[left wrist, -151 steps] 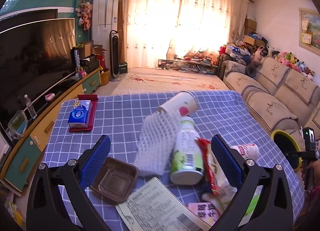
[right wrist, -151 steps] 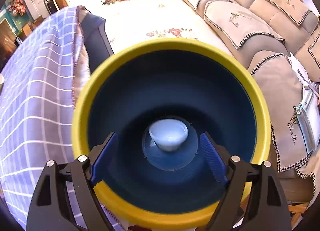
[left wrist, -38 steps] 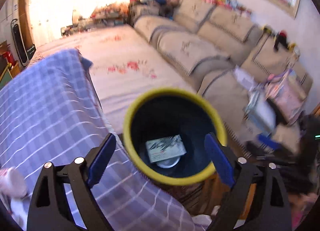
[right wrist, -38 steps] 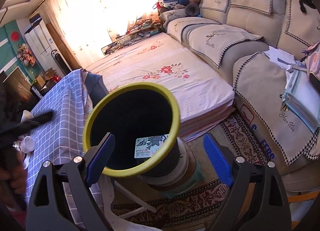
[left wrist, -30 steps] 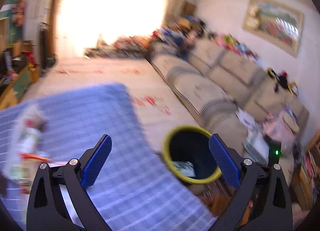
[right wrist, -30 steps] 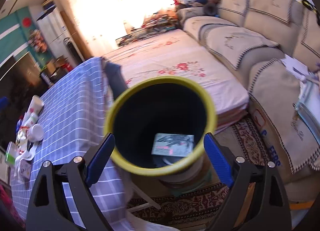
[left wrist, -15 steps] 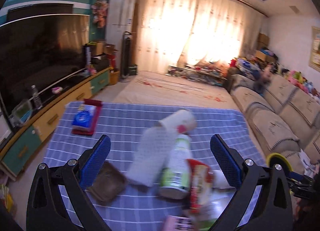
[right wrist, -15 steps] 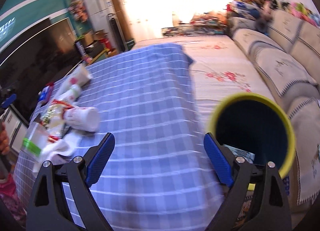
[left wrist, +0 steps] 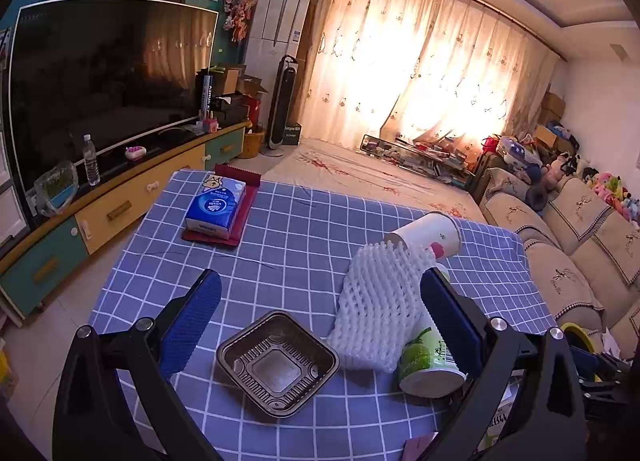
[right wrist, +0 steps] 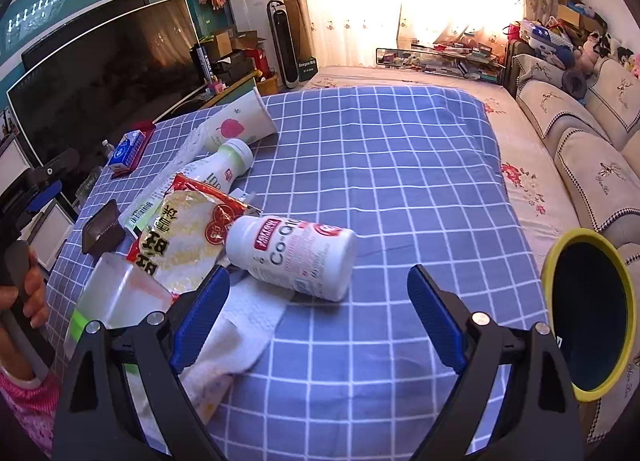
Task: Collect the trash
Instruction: 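Grasp the white supplement bottle with the right gripper, then carry the supplement bottle into the yellow bin and open the right gripper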
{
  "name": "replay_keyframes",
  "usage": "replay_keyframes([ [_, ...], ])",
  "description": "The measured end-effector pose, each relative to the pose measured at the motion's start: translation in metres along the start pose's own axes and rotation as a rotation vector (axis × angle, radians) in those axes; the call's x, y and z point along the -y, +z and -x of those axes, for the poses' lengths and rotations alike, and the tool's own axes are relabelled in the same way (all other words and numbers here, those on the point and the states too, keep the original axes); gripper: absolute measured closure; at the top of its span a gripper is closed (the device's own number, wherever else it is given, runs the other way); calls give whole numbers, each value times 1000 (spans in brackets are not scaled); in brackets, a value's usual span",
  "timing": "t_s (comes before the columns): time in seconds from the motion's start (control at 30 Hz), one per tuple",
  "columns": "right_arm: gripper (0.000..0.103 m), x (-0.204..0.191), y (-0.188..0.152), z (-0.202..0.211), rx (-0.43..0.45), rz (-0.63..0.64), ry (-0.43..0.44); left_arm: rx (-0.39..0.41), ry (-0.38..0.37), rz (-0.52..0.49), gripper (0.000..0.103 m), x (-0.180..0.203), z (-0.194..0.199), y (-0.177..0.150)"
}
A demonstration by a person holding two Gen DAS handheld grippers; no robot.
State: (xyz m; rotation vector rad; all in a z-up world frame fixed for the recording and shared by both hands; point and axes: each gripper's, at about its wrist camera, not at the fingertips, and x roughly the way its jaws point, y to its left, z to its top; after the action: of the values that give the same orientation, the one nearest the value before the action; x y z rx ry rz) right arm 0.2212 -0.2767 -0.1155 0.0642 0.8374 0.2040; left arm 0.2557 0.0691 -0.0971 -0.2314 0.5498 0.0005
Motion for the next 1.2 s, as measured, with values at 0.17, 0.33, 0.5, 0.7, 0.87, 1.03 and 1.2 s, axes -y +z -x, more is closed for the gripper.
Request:
replay_keyframes([
  [0.17, 14, -11, 7, -17, -23, 11, -30, 20, 17, -2, 5, 5, 1, -4],
  [0.33, 14, -12, 11, -27, -29, -13, -43, 33, 2, 1, 5, 7, 4, -6],
  [0.5, 14, -16, 13, -40, -52, -23, -48, 33, 1, -9, 5, 10, 5, -6],
  [0.7, 14, -24, 14, -52, -68, -13, -87, 25, 2, -4, 5, 9, 2, -6],
  [0.87, 14, -29, 14, -60, -77, -6, -124, 21, 2, -8, 5, 10, 0, -7],
  [1.03, 18, -29, 14, -63, -77, -1, -149, 19, 6, -15, 5, 11, -1, -8],
  [1.2, 18, -23, 12, -55, -61, -12, -134, 7, 12, -19, 5, 12, -6, -10],
])
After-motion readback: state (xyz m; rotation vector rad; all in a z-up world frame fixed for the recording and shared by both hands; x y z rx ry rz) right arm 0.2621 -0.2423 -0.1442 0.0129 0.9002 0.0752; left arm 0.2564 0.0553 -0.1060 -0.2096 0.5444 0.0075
